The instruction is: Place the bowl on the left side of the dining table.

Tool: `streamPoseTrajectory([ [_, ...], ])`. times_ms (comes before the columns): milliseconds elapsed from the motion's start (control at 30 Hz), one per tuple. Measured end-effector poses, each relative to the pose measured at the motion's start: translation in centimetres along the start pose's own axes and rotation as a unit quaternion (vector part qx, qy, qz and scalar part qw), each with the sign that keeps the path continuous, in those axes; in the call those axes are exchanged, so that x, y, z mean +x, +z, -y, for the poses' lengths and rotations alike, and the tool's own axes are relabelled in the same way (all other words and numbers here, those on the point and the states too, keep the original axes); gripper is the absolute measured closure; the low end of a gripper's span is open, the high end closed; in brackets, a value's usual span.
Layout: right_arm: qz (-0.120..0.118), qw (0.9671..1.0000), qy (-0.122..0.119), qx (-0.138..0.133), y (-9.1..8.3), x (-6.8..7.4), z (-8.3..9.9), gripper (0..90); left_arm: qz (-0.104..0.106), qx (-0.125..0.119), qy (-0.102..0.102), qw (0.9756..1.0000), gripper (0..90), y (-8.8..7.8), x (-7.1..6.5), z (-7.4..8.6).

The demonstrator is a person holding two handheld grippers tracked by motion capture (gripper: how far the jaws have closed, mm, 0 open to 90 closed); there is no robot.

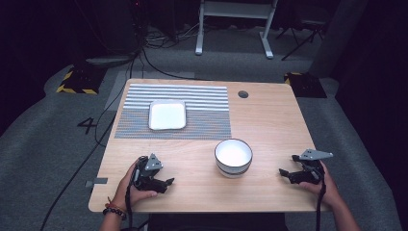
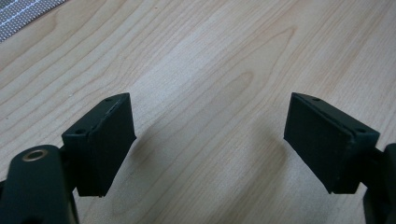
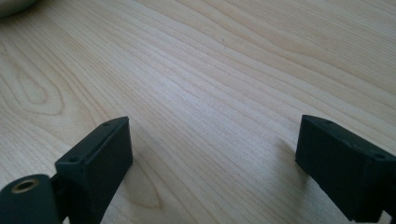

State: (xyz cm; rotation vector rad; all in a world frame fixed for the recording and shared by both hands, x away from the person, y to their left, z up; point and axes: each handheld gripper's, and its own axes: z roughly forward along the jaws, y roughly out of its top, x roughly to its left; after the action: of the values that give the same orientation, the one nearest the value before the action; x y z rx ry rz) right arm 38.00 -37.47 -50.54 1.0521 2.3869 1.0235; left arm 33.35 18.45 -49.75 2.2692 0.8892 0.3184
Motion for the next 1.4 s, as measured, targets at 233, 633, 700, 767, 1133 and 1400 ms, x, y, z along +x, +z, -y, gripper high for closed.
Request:
streamPoseTrajectory([
  [233, 0.000, 1.0000, 0.001, 0.000, 0.0, 0.0, 0.0, 11.0, -0.001, 0.002, 0.007, 1.0000, 16.2, -0.1, -0.4, -0.5],
  [633, 0.000, 1.0000, 0.001, 0.000, 0.0, 0.0, 0.0, 11.0, -0.002, -0.004, 0.028, 0.9996, 16.4, -0.6, -1.4, -2.0],
  [700, 0.000, 1.0000, 0.001, 0.000, 0.0, 0.0, 0.0, 11.0, 0.001, -0.003, 0.031, 0.9995, 16.4, -0.7, -1.7, -2.4],
  [767, 0.000, 1.0000, 0.001, 0.000, 0.0, 0.0, 0.0, 11.0, -0.001, -0.004, 0.036, 0.9994, 16.4, -0.7, -1.7, -2.7],
  [1133, 0.000, 1.0000, 0.001, 0.000, 0.0, 0.0, 0.0, 11.0, 0.007, -0.002, 0.064, 0.9979, 16.4, -1.2, -2.6, -4.4],
  [1400, 0.000, 1.0000, 0.001, 0.000, 0.0, 0.0, 0.0, 11.0, 0.011, -0.032, 0.077, 0.9964, 16.5, -1.3, -3.0, -7.0],
])
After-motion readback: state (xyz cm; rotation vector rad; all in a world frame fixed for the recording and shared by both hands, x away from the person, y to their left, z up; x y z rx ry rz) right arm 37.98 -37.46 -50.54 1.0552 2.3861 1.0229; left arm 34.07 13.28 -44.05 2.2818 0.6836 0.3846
